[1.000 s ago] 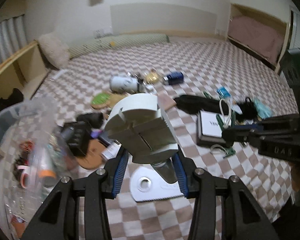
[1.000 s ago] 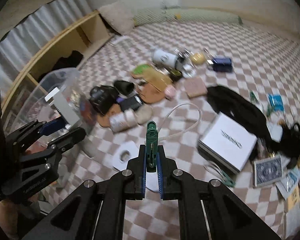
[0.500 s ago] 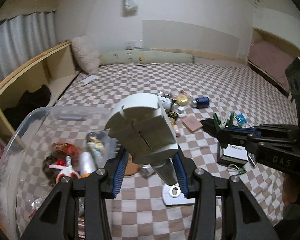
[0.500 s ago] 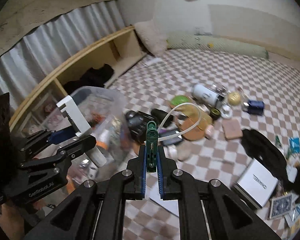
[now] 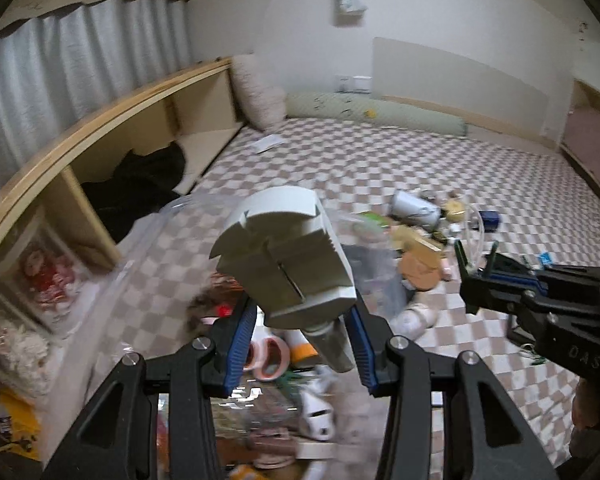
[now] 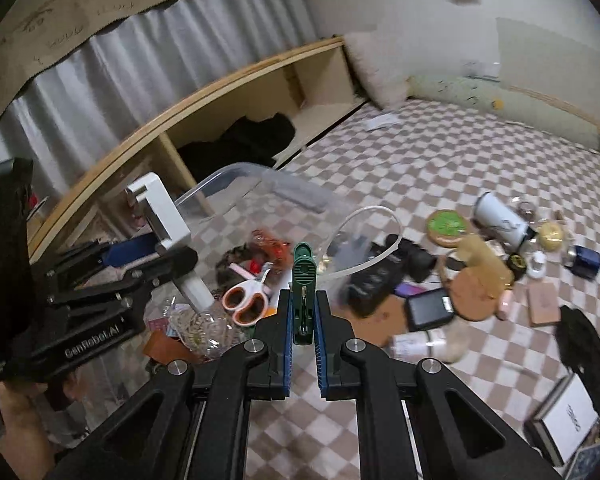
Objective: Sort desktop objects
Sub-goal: 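Carry the green clip and white tool block up toward the clear bin, then open the right gripper over the bin while the left gripper releases the white tool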
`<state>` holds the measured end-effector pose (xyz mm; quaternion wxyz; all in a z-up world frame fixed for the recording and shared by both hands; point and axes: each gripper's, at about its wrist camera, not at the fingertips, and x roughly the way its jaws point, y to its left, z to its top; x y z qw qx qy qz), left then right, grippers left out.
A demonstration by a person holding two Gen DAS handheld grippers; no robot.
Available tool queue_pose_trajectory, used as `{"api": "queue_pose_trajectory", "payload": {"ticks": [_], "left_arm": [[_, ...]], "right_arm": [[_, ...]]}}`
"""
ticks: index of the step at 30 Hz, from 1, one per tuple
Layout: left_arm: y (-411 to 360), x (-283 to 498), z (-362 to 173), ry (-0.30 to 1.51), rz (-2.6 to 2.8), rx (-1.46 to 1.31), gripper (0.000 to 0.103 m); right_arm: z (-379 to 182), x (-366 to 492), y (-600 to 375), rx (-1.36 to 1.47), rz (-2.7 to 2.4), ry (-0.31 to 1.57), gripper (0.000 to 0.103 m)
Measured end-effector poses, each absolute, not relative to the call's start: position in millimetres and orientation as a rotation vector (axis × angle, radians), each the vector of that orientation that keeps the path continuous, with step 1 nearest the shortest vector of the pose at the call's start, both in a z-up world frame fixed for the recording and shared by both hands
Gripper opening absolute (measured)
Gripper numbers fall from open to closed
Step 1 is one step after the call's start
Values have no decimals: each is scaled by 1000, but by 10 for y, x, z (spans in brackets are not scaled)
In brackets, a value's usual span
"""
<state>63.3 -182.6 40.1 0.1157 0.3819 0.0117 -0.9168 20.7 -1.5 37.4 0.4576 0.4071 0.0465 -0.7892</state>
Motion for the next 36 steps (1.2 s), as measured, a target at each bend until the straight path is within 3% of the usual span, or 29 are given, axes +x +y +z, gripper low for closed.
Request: {"api": "queue_pose_trajectory", "payload": {"ticks": [18, 36], "left_arm": [[-2212, 573, -51, 40, -2537, 1311, 45], [-2208, 656, -84, 64, -2504, 1369, 45]], "right_arm": [[-177, 328, -877, 1199, -1782, 189, 11], [-198, 428, -966, 1170, -1793, 337, 10]]}}
